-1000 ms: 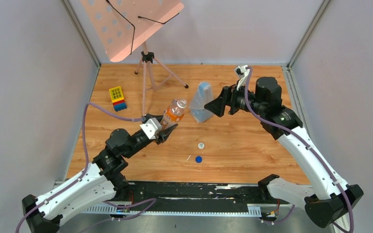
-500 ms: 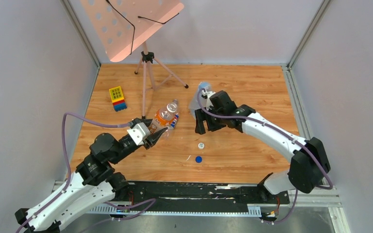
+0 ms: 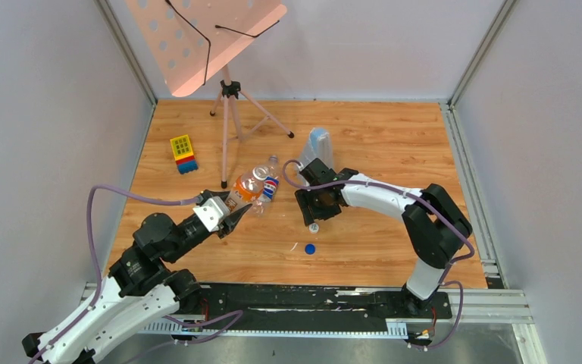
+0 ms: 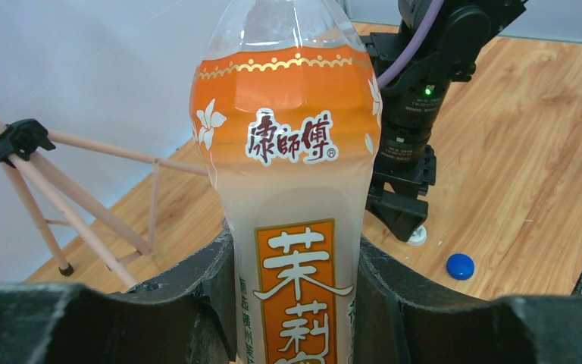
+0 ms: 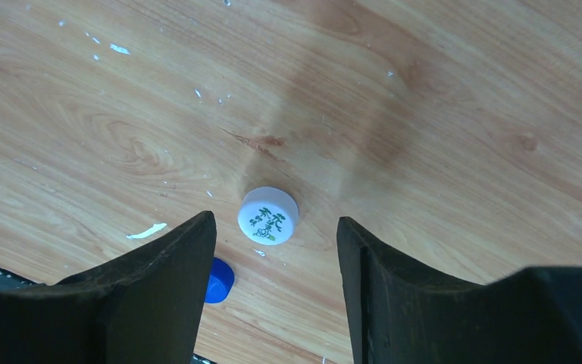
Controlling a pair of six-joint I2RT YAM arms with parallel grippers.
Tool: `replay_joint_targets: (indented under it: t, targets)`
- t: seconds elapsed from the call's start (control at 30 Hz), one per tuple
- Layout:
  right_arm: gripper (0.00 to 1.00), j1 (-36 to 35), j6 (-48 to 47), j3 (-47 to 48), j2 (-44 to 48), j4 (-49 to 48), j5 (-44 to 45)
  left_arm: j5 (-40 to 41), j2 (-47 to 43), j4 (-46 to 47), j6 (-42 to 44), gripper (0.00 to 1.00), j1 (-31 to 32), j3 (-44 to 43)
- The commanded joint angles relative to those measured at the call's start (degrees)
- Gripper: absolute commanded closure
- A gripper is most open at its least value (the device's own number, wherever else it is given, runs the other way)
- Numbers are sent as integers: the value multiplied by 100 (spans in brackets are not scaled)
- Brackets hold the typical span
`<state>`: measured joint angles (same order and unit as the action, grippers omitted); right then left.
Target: Screw on the bottle caps
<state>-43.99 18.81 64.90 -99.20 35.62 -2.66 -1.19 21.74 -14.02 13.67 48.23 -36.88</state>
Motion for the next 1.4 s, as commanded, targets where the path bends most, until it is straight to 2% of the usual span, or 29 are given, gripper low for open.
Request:
replay_joint_targets:
  t: [0.0,0.57,1.03,1.37]
  targets:
    - [41,-139,158,318,-164,139,262,265,-123,186,65,60,-15,-62]
    - [54,-490,212,592,-790,599,860,357,-118,223,-1,61,-15,16]
    - [54,-746,216,783,-957,949,1118,279,19,102,-2,59,-15,-41]
    - [68,-774,159,887,-1095,975,1208,295,90,84,-5,59,-15,-37]
